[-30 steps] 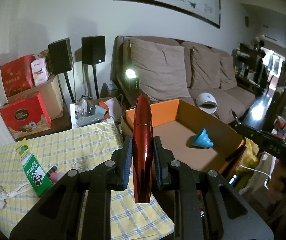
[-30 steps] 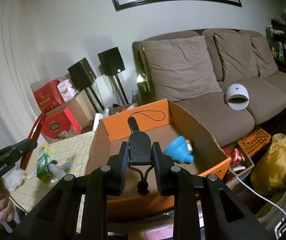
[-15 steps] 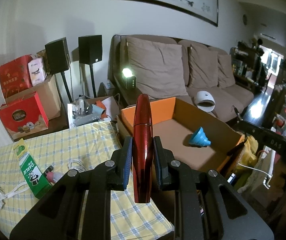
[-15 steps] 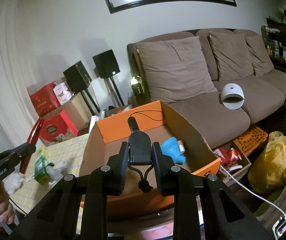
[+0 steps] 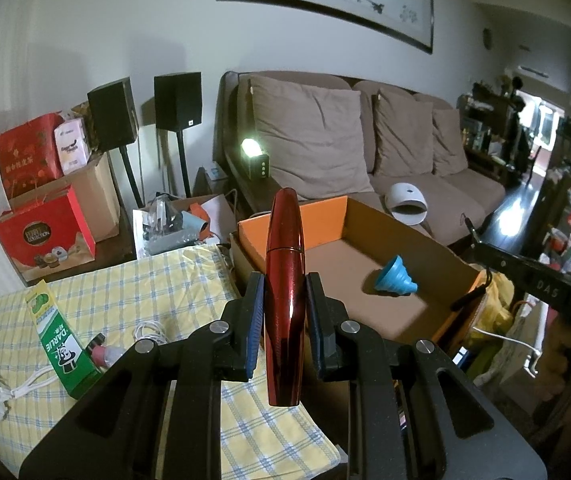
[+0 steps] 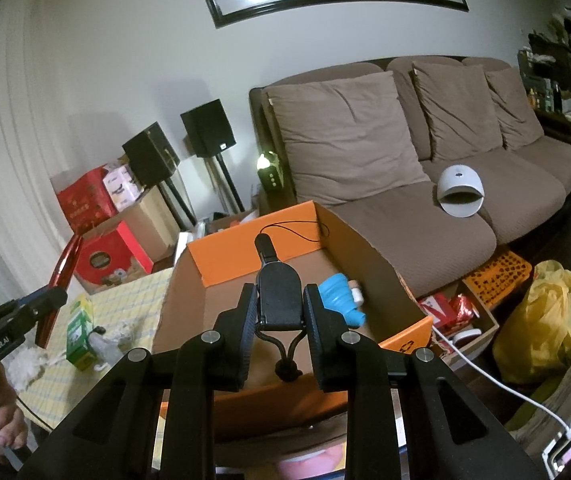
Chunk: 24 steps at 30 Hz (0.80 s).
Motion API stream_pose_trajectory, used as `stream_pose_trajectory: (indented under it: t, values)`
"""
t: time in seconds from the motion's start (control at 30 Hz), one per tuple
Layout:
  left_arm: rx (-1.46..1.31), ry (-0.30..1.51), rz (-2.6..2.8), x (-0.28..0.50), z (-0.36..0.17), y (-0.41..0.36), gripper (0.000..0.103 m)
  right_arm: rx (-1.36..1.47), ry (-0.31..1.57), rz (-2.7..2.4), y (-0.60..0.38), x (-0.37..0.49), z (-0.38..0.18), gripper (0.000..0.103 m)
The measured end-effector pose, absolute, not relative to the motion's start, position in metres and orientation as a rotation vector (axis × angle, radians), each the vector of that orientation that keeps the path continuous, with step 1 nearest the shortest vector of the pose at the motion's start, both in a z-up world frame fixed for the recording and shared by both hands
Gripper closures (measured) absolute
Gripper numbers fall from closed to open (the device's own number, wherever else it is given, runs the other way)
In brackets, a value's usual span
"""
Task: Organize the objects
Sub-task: 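Move the left gripper holding the red object over the orange box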
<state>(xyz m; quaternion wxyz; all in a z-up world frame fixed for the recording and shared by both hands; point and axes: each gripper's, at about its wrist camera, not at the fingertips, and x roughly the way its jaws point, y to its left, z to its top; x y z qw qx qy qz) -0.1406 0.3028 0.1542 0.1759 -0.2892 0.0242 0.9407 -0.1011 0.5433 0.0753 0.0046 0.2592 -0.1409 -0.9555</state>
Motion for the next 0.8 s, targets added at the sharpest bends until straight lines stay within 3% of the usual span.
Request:
stream_pose_trajectory:
  t: [0.8]
  values:
    - [-0.822,0.061,2.663,-0.1401,0.1550,0.3071,0.084,0.842,-0.439,-3.030,0.5518,-0.0999,0.0716,0.080]
